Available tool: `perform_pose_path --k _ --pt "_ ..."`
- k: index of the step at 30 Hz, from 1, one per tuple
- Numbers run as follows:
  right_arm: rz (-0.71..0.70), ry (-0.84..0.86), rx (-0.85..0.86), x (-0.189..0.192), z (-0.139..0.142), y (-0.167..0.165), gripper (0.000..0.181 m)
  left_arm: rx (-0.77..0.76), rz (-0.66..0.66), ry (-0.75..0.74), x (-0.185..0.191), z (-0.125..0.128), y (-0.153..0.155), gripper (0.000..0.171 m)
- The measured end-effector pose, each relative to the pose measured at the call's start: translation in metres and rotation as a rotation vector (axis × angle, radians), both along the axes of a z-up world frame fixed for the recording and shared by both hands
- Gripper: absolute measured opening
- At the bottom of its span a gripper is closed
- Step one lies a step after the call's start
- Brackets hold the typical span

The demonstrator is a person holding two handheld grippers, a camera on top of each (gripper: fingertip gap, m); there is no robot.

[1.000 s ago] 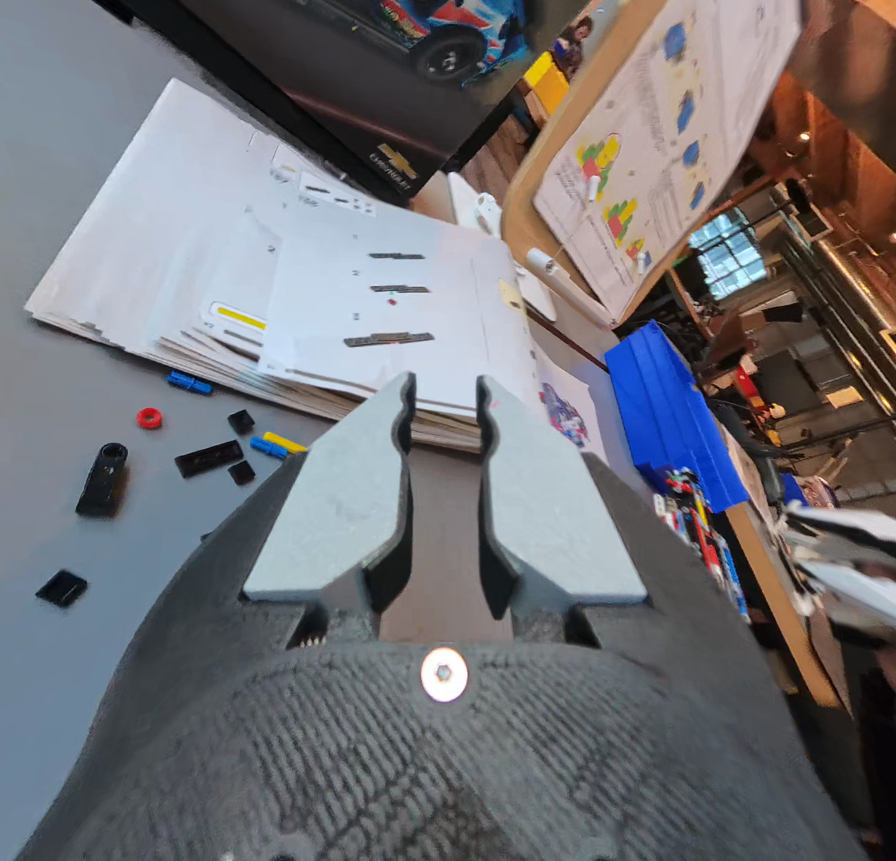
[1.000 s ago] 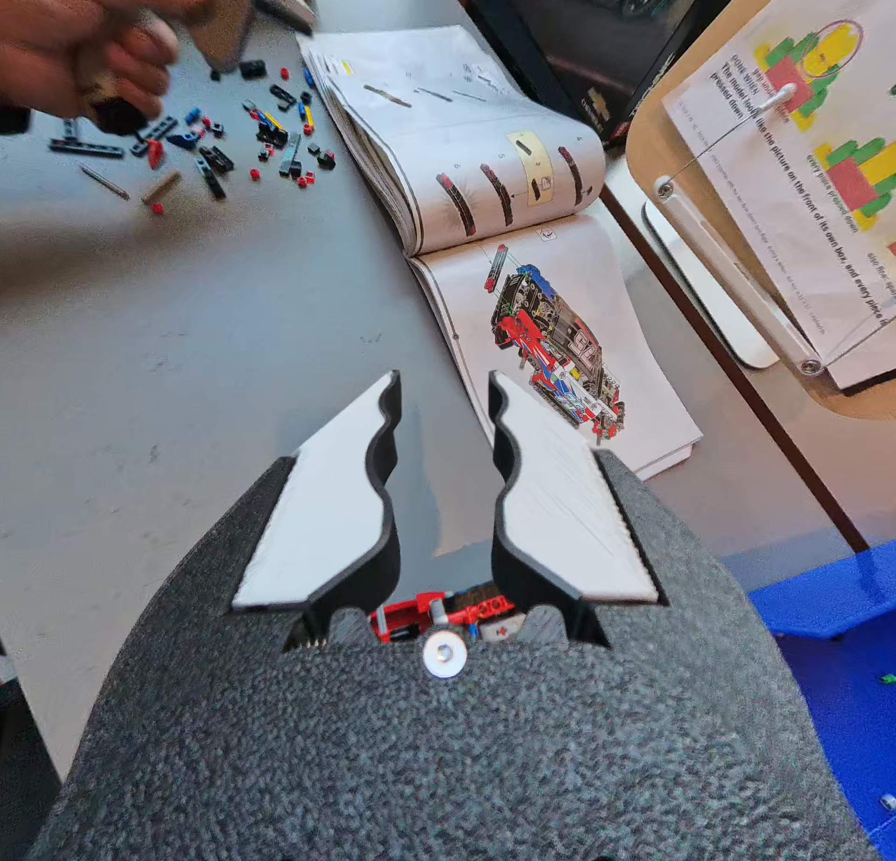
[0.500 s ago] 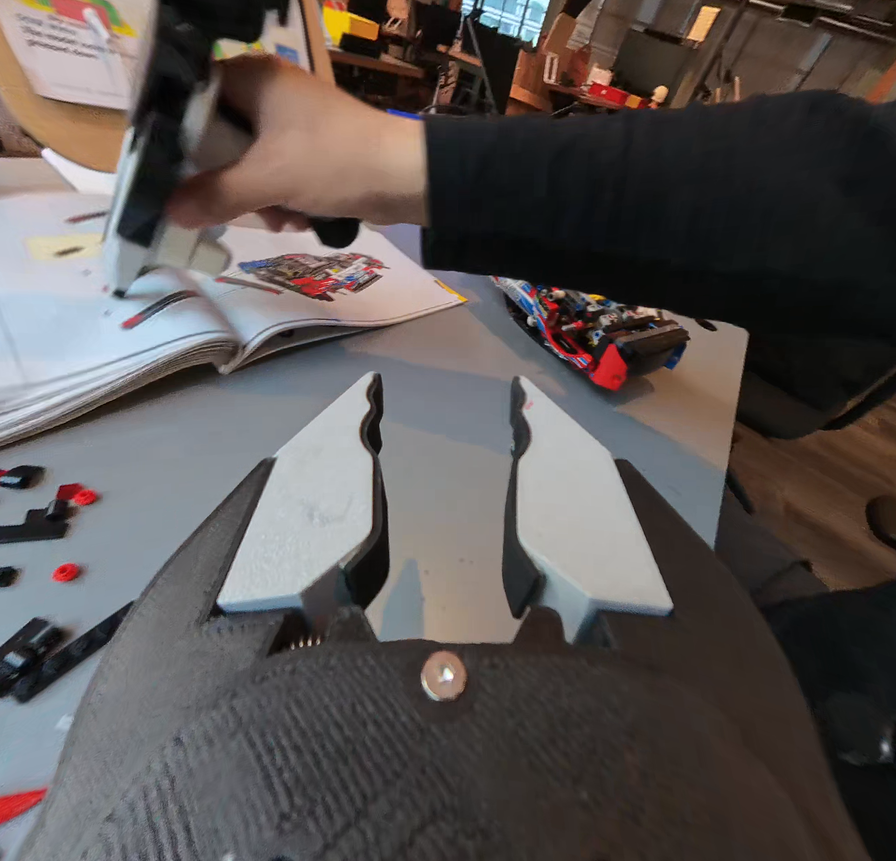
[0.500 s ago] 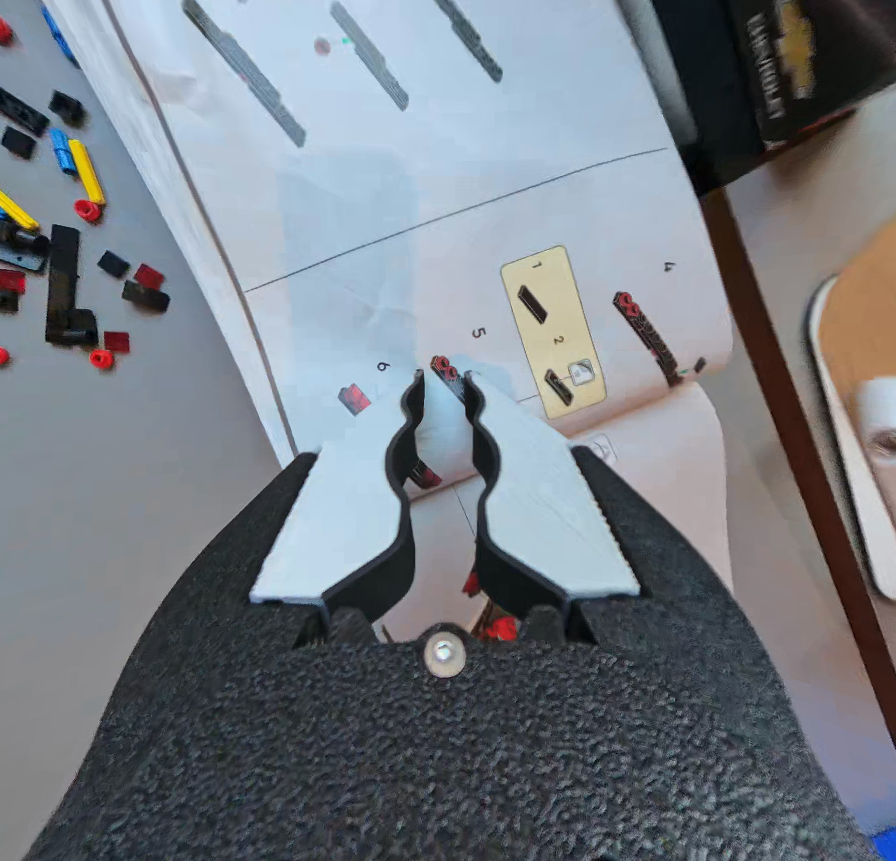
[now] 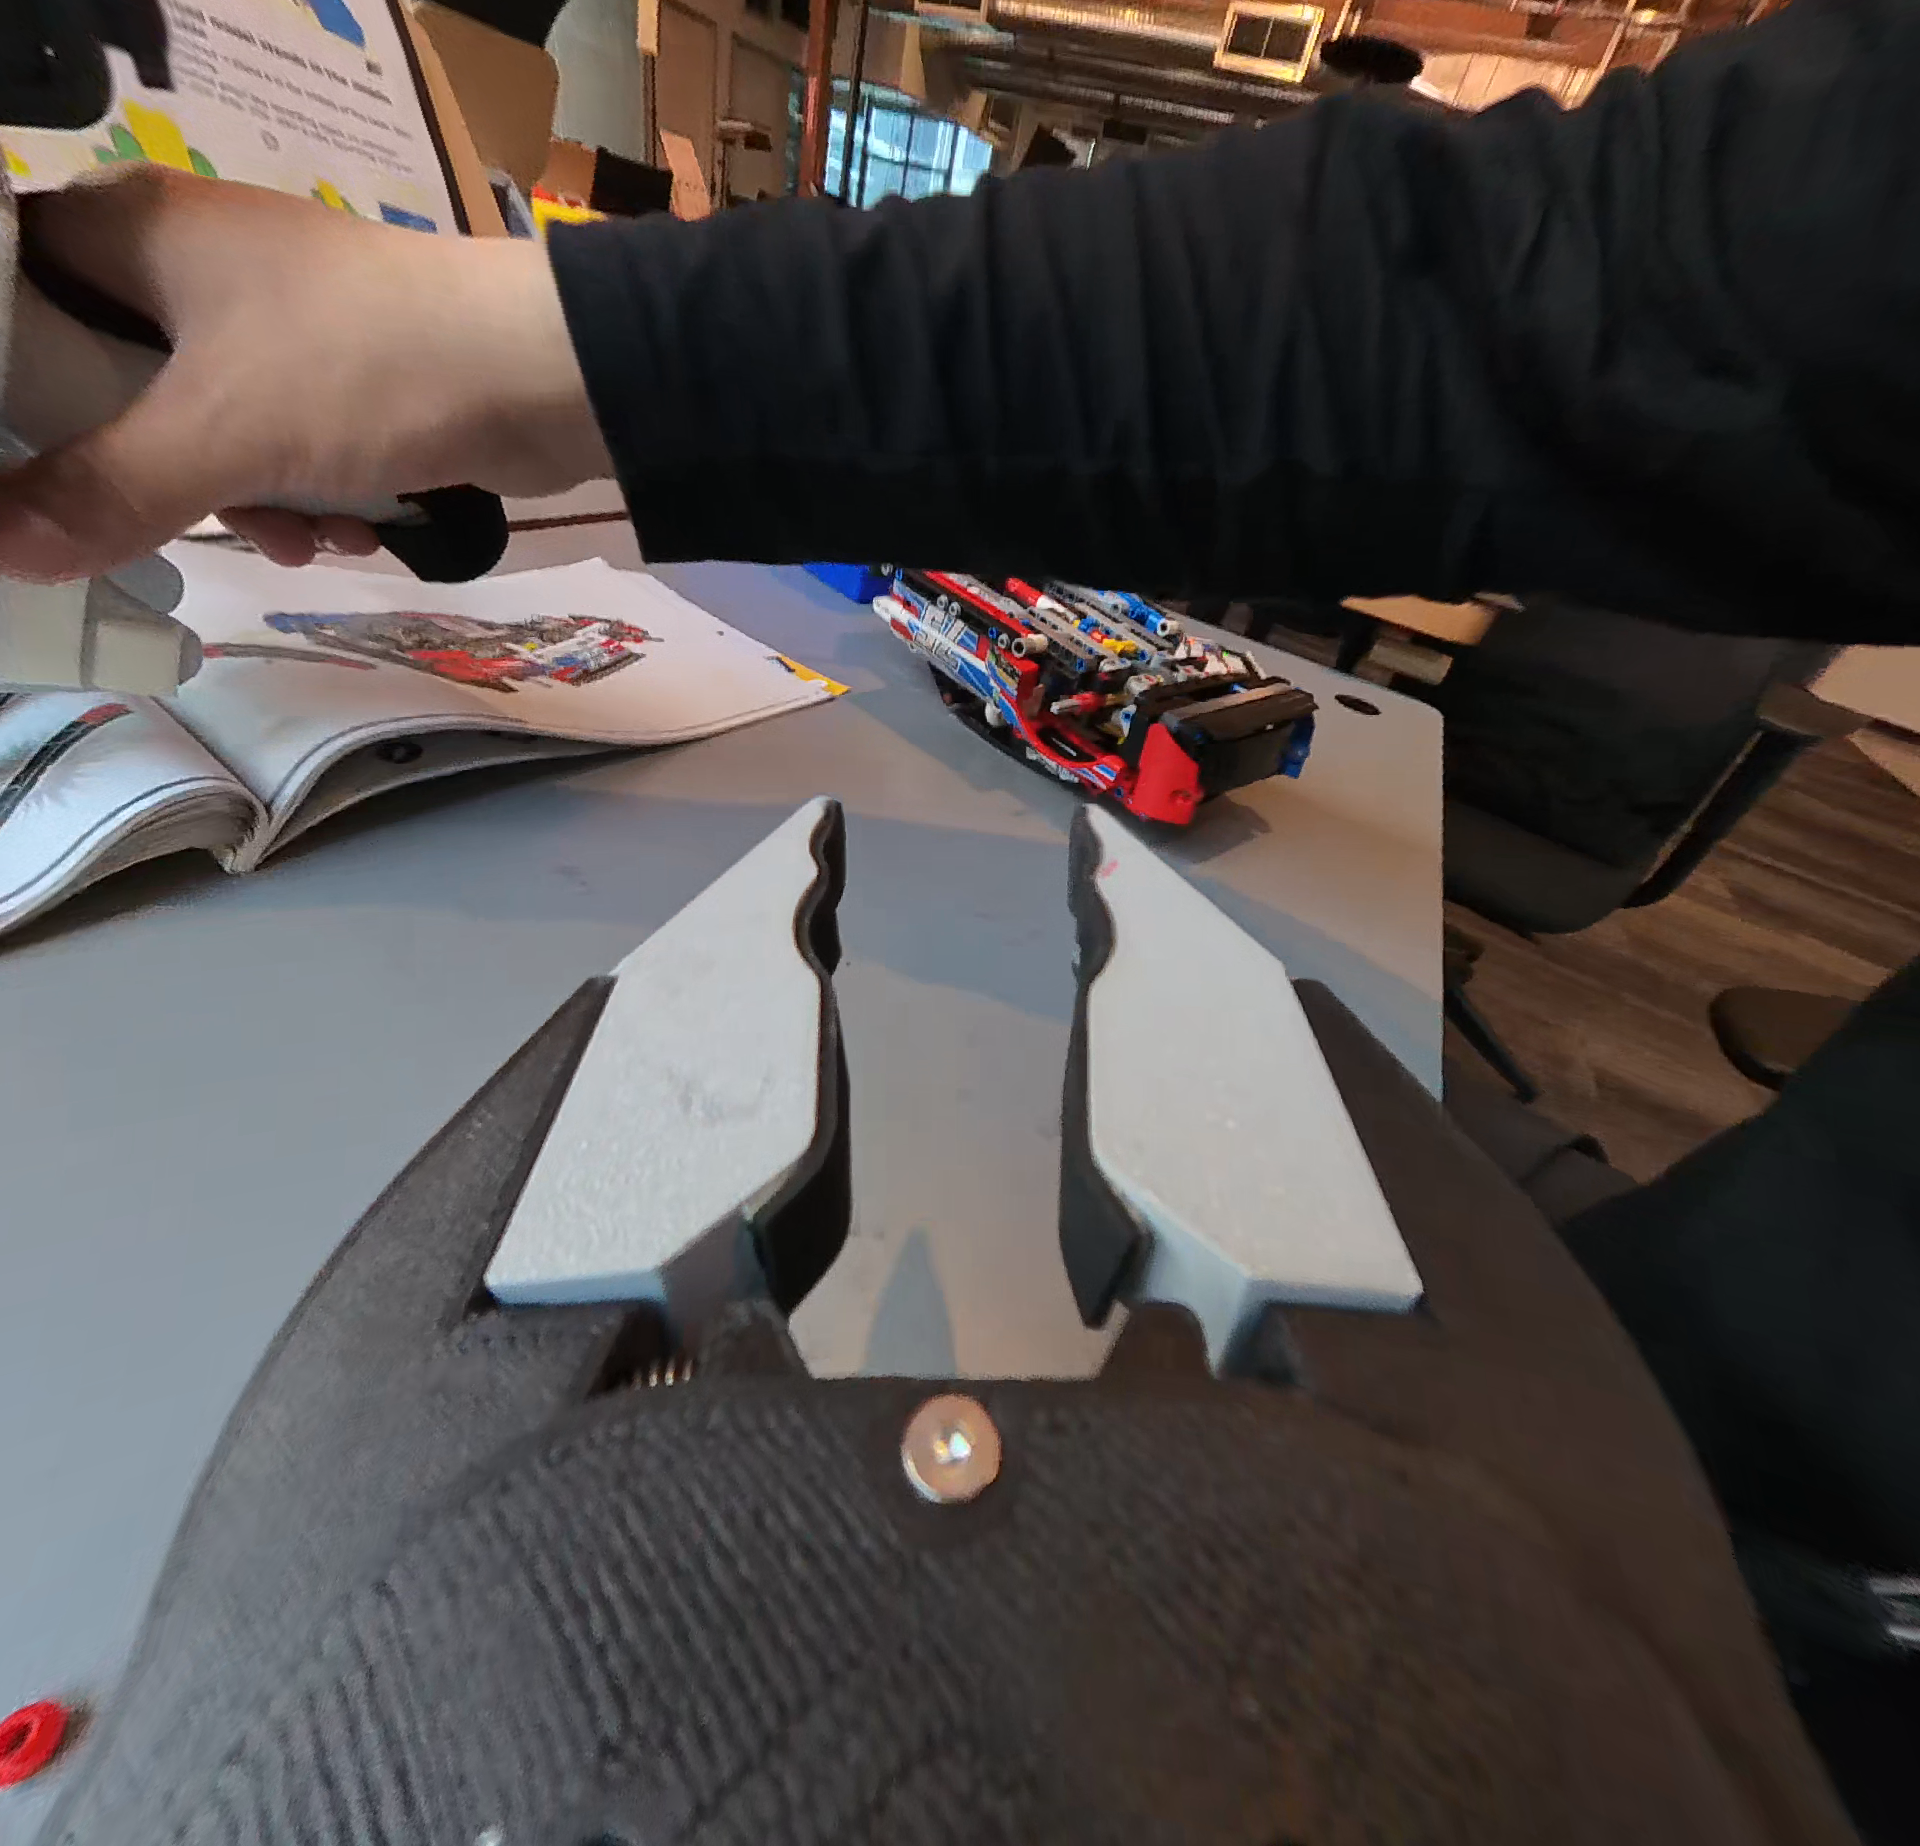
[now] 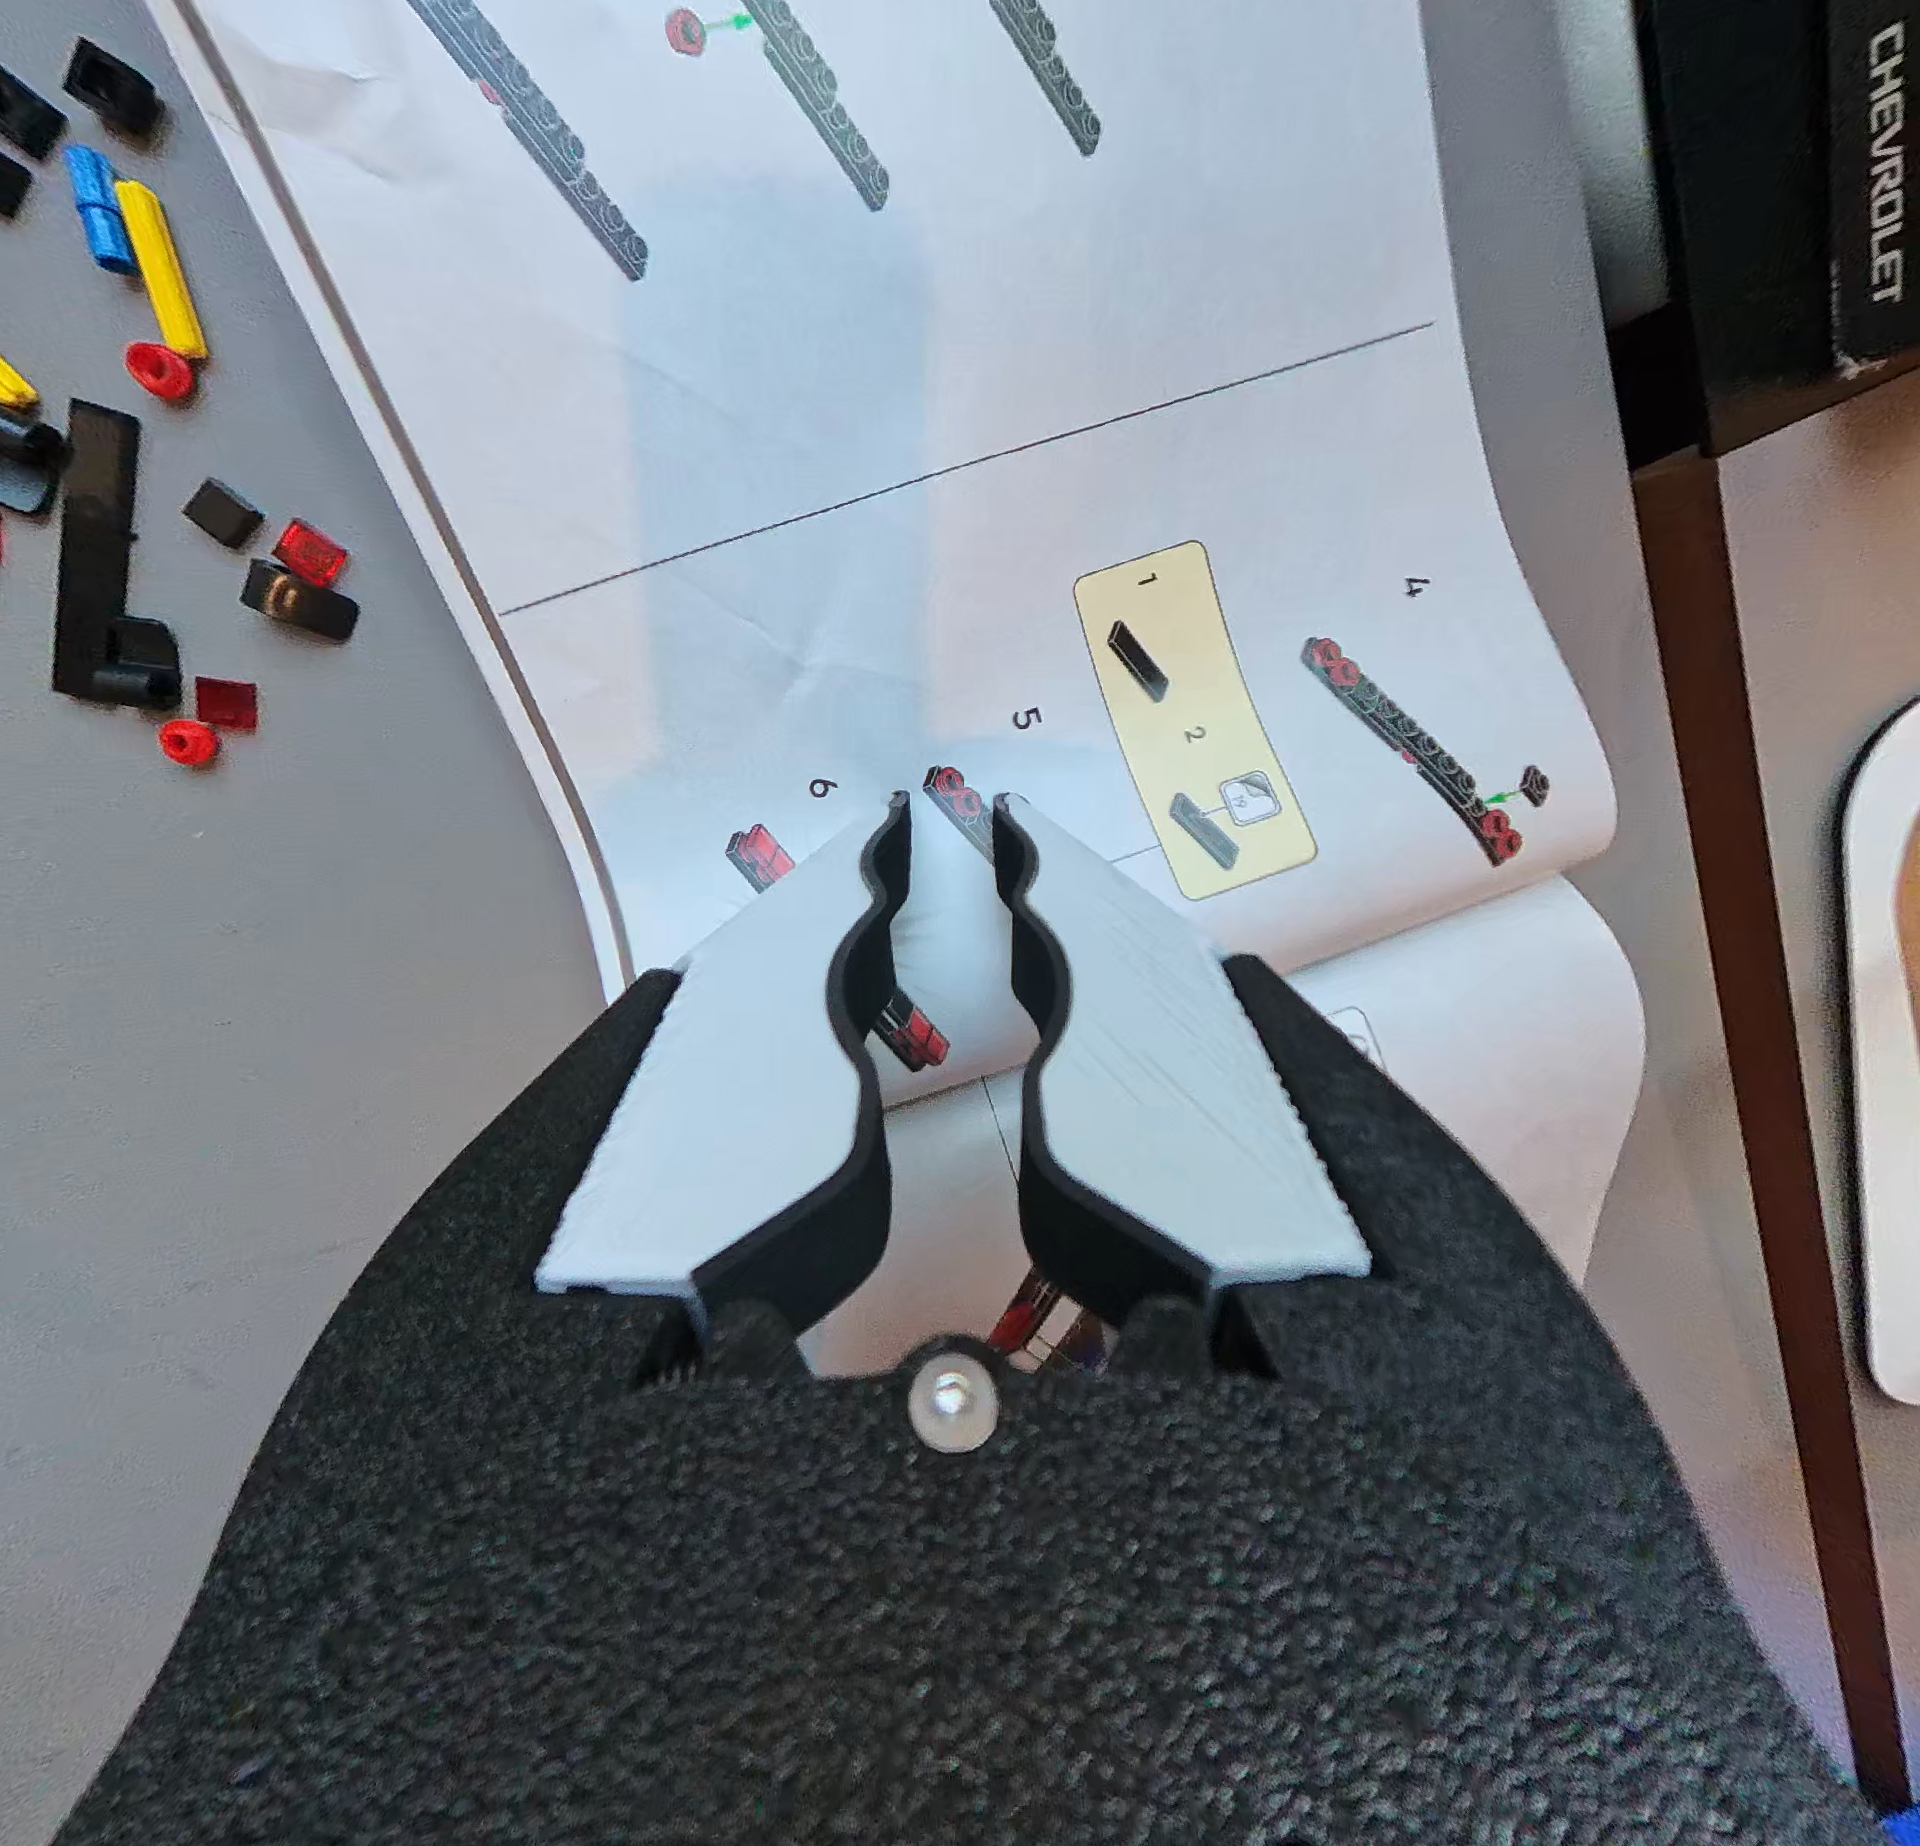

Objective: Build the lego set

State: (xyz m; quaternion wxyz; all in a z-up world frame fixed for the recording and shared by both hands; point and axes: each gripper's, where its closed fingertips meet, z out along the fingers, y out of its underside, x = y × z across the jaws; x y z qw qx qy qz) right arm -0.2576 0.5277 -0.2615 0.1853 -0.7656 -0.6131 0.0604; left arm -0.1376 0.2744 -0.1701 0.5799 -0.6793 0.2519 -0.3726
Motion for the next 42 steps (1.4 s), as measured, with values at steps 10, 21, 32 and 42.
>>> perform_pose_path --k 10,21,32,42 --pt "-0.08 0.439 0.085 0.113 0.174 -0.066 0.032 0.008 -0.02 -0.007 0.002 0.001 -0.003 0.041" --pt "-0.623 0.69 0.013 0.417 0.131 -0.146 0.044 -0.059 -0.012 -0.012 0.001 -0.005 0.004 0.04" --pt "-0.627 0.728 -0.287 0.429 0.034 -0.202 0.054 -0.075 0.002 0.044 0.005 -0.011 0.006 0.037" --pt "-0.502 0.797 -0.416 0.376 0.03 -0.228 0.037 -0.155 -0.003 -0.009 0.001 -0.015 0.012 0.036"
